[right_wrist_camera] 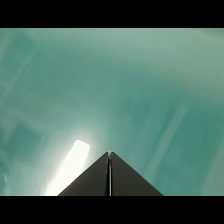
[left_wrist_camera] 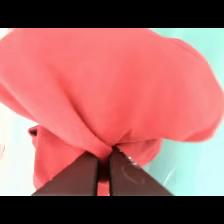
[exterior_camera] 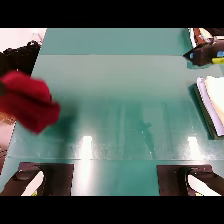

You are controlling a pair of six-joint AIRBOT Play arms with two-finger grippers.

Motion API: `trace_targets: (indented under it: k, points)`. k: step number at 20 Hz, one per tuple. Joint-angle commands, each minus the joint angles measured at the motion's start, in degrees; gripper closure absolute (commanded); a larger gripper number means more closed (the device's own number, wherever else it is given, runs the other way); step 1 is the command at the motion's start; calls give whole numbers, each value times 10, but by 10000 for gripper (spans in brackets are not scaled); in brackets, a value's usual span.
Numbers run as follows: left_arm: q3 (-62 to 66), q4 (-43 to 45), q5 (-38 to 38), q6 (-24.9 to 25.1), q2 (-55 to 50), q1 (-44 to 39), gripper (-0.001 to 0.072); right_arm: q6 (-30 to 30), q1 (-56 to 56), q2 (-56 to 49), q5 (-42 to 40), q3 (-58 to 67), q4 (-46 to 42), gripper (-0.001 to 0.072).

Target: Fold the shirts.

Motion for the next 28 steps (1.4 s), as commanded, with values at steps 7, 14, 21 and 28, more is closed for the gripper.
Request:
trace_targets:
  k: [7,14,21,28]
  points:
    - [152,-80,98,-2,-126,-282,683,0,0,2,-26,58,-1,696]
    - [152,-107,175,2,-359,-395,135,0,0,2,-20,58,-1,696]
    - [103,-95,220,-5,-417,-286,83,0,0,2,-7,58,-1,696]
    - [-112,-325,407,77,-426,-221,83,0,0,2,2,58,-1,696]
